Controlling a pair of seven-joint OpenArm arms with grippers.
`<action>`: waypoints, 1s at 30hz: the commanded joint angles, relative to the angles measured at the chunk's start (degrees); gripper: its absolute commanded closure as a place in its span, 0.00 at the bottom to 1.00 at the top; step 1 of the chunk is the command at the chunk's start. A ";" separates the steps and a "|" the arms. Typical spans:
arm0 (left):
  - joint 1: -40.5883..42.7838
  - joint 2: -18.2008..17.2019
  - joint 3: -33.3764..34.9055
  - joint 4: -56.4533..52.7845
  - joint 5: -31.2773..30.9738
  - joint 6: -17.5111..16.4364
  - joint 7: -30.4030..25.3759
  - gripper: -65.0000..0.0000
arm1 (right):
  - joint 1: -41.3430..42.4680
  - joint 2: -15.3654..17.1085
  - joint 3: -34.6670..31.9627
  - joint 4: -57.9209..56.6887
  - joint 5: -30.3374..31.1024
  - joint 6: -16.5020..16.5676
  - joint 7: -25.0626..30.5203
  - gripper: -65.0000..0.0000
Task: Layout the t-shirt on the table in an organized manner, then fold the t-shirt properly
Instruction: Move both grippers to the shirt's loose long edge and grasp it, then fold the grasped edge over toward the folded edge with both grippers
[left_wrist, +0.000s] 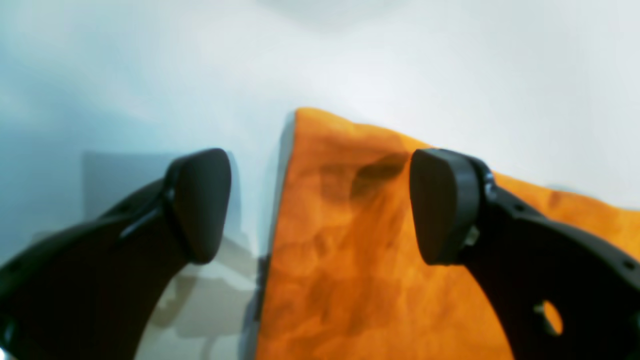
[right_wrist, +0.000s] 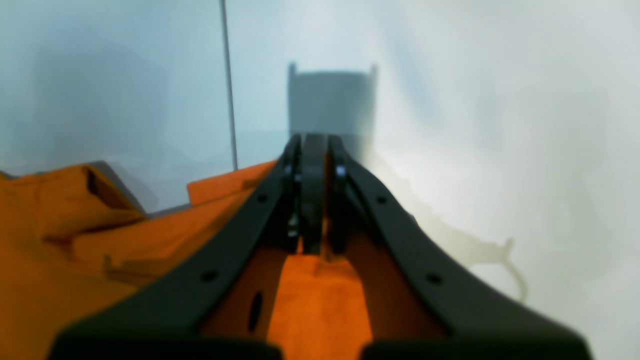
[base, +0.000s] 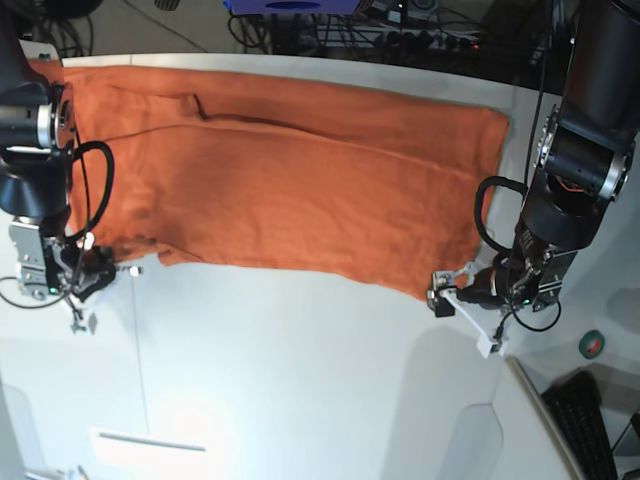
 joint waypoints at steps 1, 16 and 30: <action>-1.28 0.06 -0.11 0.60 -0.24 -0.43 0.18 0.19 | 1.38 0.53 0.05 0.89 -0.14 0.28 -0.18 1.00; 1.62 -0.29 -0.11 1.48 -0.42 -0.43 -6.32 1.00 | -1.96 0.88 0.05 6.25 -0.31 0.28 0.53 1.00; 9.36 -6.88 -0.20 17.83 -0.60 -0.08 -6.15 1.00 | -14.01 0.79 7.88 27.70 -0.31 0.28 2.37 1.00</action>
